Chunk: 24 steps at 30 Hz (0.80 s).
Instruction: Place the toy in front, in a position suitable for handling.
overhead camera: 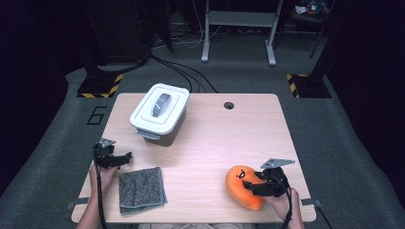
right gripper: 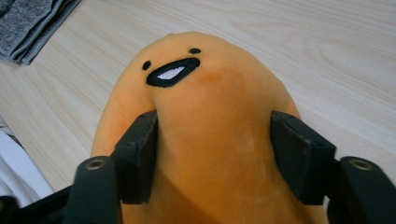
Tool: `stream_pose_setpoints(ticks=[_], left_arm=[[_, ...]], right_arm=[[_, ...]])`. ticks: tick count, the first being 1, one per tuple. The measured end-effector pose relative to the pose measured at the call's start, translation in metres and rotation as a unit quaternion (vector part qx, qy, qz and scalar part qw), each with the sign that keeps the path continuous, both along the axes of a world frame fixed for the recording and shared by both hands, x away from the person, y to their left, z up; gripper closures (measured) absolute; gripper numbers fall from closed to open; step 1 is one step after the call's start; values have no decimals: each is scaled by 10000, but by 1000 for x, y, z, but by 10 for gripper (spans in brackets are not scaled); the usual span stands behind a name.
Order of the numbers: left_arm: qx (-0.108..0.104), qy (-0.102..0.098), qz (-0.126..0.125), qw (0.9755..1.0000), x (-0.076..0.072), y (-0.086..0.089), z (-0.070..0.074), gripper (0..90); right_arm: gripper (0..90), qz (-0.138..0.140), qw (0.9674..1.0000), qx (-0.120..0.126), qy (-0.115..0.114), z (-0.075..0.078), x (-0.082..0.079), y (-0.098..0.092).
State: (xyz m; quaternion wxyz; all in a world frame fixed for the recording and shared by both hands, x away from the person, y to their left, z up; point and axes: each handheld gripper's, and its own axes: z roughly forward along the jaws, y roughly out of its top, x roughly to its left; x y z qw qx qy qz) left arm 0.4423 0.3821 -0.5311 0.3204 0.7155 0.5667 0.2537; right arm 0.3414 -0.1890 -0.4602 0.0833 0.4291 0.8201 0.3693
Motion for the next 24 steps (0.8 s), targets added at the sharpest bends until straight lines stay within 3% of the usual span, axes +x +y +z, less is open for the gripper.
stream_pose_setpoints(ticks=[3, 10, 16, 24], left_arm=[[1, -2, 0, 10000, 0, 0, 0, 104], [1, 6, 2, 10000, 0, 0, 0, 104], [1, 6, 2, 10000, 0, 0, 0, 104], [10, -12, -3, 10000, 0, 0, 0, 105]], right_arm=[[455, -30, 9999, 78, 62, 0, -1, -1], [588, 66, 9998, 123, -150, 1, -2, -4], [616, 118, 9994, 219, -260, 7, -3, -5], [616, 204, 9985, 63, -503, 13, 4, 1]])
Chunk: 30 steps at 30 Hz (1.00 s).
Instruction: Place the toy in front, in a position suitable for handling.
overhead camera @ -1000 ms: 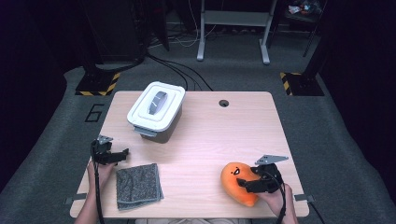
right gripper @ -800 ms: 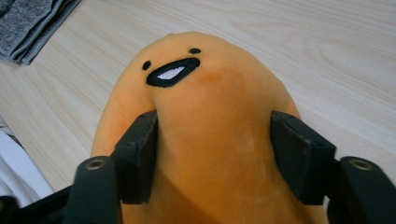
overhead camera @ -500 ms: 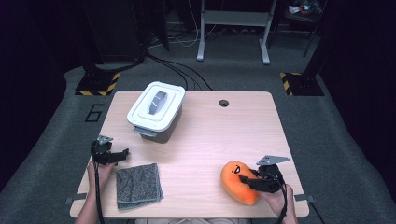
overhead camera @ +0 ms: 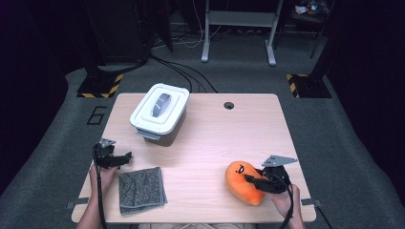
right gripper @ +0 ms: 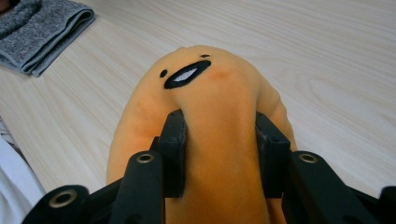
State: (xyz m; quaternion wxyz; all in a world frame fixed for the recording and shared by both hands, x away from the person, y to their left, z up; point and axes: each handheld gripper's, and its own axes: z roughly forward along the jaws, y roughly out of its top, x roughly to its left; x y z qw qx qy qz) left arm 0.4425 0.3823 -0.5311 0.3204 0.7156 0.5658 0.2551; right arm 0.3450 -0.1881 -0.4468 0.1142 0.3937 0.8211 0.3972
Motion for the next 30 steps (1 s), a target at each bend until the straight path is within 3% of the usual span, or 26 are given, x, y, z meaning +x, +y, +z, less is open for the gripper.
stream_pose_setpoints(ticks=[10, 20, 30], left_arm=[[2, -2, -1, 10000, 0, 0, 0, 105], [2, 0, 1, 10000, 0, 0, 0, 105], [9, -3, 2, 10000, 0, 0, 0, 105]], right_arm=[[614, 98, 9997, -79, -218, 8, 19, 11], [613, 193, 9992, -214, -260, 9, 45, 24], [612, 263, 9987, -265, -354, 11, 60, 37]])
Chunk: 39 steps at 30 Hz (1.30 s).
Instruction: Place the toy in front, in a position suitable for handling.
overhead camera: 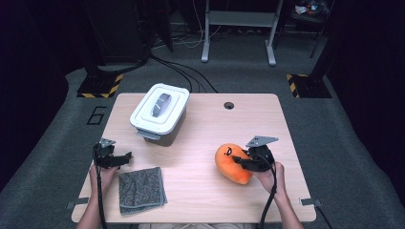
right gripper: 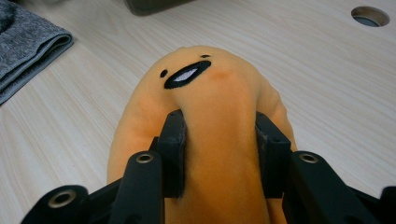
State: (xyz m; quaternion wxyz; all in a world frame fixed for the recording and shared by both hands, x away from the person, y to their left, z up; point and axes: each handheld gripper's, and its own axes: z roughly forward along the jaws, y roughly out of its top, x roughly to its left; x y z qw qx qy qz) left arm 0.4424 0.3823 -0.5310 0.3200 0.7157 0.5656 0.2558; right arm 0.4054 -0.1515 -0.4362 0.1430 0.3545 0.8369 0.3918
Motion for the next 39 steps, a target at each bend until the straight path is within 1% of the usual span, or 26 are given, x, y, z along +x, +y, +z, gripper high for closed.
stream_pose_setpoints(ticks=[15, 20, 22, 25, 33, 35, 36, 38, 39], left_arm=[[-6, 3, -3, 10000, 0, 0, 0, 105], [-8, 2, -3, 10000, 0, 0, 0, 105], [-9, 2, -1, 10000, 0, 0, 0, 105], [-8, 2, -2, 10000, 0, 0, 0, 105], [-8, 2, -1, 10000, 0, 0, 0, 104], [-8, 3, -2, 10000, 0, 0, 0, 105], [-6, 3, -2, 10000, 0, 0, 0, 105], [-7, 3, -3, 10000, 0, 0, 0, 105], [-1, 0, 0, 10000, 0, 0, 0, 105]], right_arm=[[611, 108, 9999, -55, -98, 7, 23, 23], [611, 200, 9996, -119, -138, 11, 29, 34], [610, 264, 9994, -143, -190, 12, 32, 38], [610, 282, 9993, -167, -166, 13, 36, 45], [610, 387, 9987, -246, -216, 15, 45, 60], [609, 397, 9987, -249, -201, 15, 48, 62], [609, 370, 9989, -238, -151, 15, 48, 63], [609, 415, 9986, -267, -189, 14, 51, 66], [609, 383, 9988, -256, -153, 14, 52, 67]])
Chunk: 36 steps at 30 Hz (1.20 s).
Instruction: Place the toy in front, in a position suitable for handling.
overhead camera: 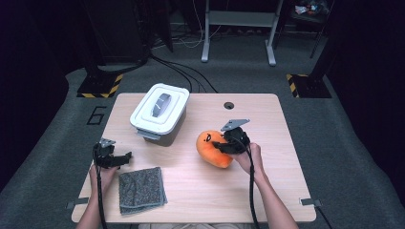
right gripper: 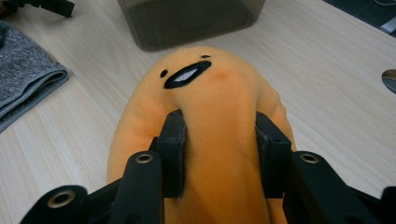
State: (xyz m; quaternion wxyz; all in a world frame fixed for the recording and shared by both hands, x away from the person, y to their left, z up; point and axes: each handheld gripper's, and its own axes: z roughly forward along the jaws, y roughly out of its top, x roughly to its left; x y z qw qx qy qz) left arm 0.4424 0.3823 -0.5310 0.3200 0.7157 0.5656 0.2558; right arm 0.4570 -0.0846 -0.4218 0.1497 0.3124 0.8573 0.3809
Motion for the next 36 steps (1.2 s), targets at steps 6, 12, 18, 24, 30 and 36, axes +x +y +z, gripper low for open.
stream_pose_setpoints(ticks=[6, 12, 18, 24, 30, 36], left_arm=[[-8, 2, -1, 10000, 0, 0, 0, 105], [-3, 1, -4, 10000, 0, 0, 0, 105], [-7, 3, -2, 10000, 0, 0, 0, 105], [-8, 1, -1, 10000, 0, 0, 0, 105], [9, 0, -4, 10000, 0, 0, 0, 105], [-7, 1, -2, 10000, 0, 0, 0, 105]], right_arm=[[606, 51, 10000, -69, -23, -3, 6, 6], [601, 44, 10000, -58, 0, -9, 11, 11], [576, 8, 9999, -144, 78, -16, 14, 16], [527, -33, 9999, -72, 153, -23, 16, 13], [381, -162, 9997, 10, 155, -22, 17, 10], [198, -310, 9992, 261, 68, -15, 11, 1]])
